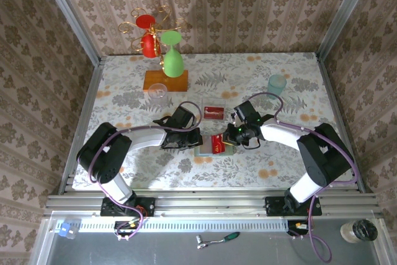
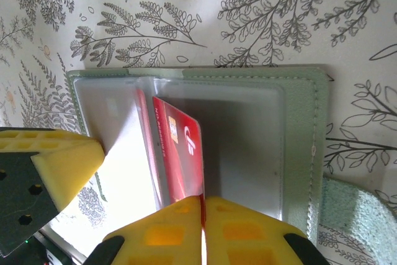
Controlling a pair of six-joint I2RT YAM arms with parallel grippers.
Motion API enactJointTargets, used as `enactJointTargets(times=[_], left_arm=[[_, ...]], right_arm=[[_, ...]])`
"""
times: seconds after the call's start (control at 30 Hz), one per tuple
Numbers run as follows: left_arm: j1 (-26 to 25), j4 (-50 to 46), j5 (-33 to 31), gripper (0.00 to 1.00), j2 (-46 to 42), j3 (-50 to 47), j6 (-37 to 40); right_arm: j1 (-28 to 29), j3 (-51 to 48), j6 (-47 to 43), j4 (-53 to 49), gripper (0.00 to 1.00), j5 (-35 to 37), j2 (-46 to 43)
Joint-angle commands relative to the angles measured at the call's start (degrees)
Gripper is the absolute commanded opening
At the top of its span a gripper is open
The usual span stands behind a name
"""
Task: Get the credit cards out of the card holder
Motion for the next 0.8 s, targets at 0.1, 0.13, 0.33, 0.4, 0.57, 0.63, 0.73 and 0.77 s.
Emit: enactJointTargets(times=[0.1,0.13,0.33,0.4,0.57,0.63,0.73,0.77], left_arm=[[-0.1,-3.8,-1.0,0.00,0.9,0.6,1.0],[-0.1,-3.9,-1.0,0.00,0.8,0.5,1.0],[0.0,-3.9,-1.0,0.00,0.7,0.6,1.0],[0.0,-3.9,-0.9,0.00,0.7,0.7,1.0],[0.0,-3.8,-0.9,0.00,0.7,0.7,1.0],[0.0,-3.8,-0.9,0.00,0.7,0.7,1.0],[0.0,-3.7,-0.9,0.00,0.8,0.5,1.0],[0.0,-3.7,-0.9,0.00,0.8,0.6,1.1]], right_arm=[[-0.3,2.4,-0.6,-2.5,0.08,2.2,-0.9],[-0.3,2.5,-0.7,-2.8,0.08,2.2,-0.9],[0.3,3.1,-0.5,-2.3,0.08,0.9,0.2],[0.7,3.6,-0.3,-2.3,0.08,0.3,0.9],[1.6,4.0,0.9,-1.8,0.12,0.1,1.4],[1.9,4.0,1.2,-1.7,0.14,0.1,1.6],[2.2,3.8,1.4,-2.2,0.15,0.3,1.7],[2.3,3.6,1.5,-2.1,0.15,0.3,1.7]])
